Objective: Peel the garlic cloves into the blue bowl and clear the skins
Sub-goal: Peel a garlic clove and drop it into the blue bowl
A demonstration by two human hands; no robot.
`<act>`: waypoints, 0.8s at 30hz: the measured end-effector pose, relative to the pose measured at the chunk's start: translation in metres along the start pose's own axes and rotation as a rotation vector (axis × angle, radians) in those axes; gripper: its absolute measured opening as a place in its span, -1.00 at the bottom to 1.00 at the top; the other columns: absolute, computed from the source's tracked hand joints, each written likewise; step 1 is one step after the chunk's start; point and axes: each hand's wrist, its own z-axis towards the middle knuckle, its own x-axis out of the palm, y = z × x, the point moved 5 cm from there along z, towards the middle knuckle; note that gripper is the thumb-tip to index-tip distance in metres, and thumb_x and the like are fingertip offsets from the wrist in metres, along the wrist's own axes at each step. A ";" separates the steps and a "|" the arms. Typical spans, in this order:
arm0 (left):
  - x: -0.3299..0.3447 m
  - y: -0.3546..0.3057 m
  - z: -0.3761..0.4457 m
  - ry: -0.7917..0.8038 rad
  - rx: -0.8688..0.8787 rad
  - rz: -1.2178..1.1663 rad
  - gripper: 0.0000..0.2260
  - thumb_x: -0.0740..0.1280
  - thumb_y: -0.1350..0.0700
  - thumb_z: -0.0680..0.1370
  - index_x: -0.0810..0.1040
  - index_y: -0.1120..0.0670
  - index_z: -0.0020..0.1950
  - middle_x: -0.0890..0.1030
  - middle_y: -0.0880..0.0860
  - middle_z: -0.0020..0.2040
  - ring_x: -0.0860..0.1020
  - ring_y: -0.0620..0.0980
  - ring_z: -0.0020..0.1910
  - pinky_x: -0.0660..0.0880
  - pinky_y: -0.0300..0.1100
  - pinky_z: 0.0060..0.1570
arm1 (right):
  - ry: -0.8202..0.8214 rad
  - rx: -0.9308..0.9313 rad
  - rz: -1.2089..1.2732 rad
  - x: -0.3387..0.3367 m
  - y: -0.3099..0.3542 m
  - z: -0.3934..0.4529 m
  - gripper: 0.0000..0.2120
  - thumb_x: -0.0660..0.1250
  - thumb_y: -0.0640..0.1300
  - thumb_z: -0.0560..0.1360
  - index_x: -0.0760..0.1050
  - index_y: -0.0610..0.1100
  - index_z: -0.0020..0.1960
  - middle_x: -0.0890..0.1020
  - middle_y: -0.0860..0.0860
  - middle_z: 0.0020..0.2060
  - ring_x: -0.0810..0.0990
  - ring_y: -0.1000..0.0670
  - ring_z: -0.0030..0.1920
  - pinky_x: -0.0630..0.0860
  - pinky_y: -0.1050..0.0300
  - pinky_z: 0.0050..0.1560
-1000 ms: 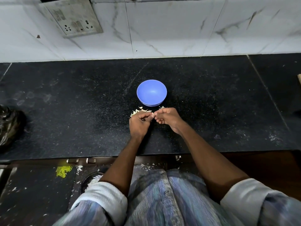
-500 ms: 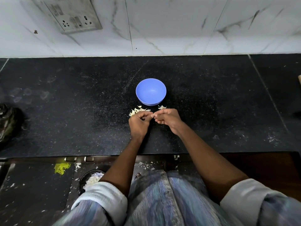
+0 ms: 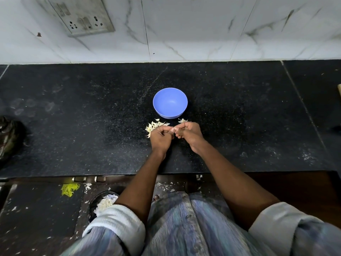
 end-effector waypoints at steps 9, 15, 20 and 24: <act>-0.010 -0.022 -0.010 0.094 0.481 0.426 -0.74 0.33 0.44 0.52 0.55 0.08 -0.17 0.59 -0.02 -0.21 0.54 -0.11 -0.20 0.48 -0.26 -0.17 | 0.238 0.571 0.258 0.007 -0.009 -0.006 -0.77 0.21 -0.36 0.67 0.54 -0.24 -0.12 0.56 -0.04 -0.27 0.45 0.11 -0.27 0.38 0.27 -0.22; -0.006 -0.010 0.008 0.073 0.102 0.182 -0.74 0.44 0.39 0.53 0.67 0.04 -0.21 0.71 0.03 -0.25 0.63 -0.04 -0.26 0.59 -0.22 -0.18 | 0.060 0.064 0.006 0.004 0.005 0.002 -0.92 0.35 -0.41 0.56 0.59 -0.31 -0.08 0.64 -0.13 -0.30 0.54 0.03 -0.30 0.47 0.25 -0.32; 0.002 0.005 0.004 0.081 -0.078 0.051 -0.69 0.39 0.43 0.53 0.67 0.05 -0.25 0.69 0.01 -0.31 0.60 -0.08 -0.31 0.57 -0.23 -0.23 | 0.065 0.037 -0.086 0.001 -0.002 0.000 -0.86 0.34 -0.42 0.53 0.59 -0.24 -0.13 0.67 -0.11 -0.29 0.56 0.04 -0.30 0.46 0.23 -0.31; -0.004 -0.015 -0.002 0.118 0.322 0.290 -0.73 0.40 0.43 0.53 0.57 0.07 -0.21 0.64 0.00 -0.24 0.56 -0.14 -0.24 0.50 -0.31 -0.16 | 0.214 0.540 0.248 0.005 -0.008 -0.004 -0.76 0.20 -0.39 0.65 0.54 -0.25 -0.13 0.58 -0.05 -0.36 0.44 0.10 -0.30 0.37 0.25 -0.24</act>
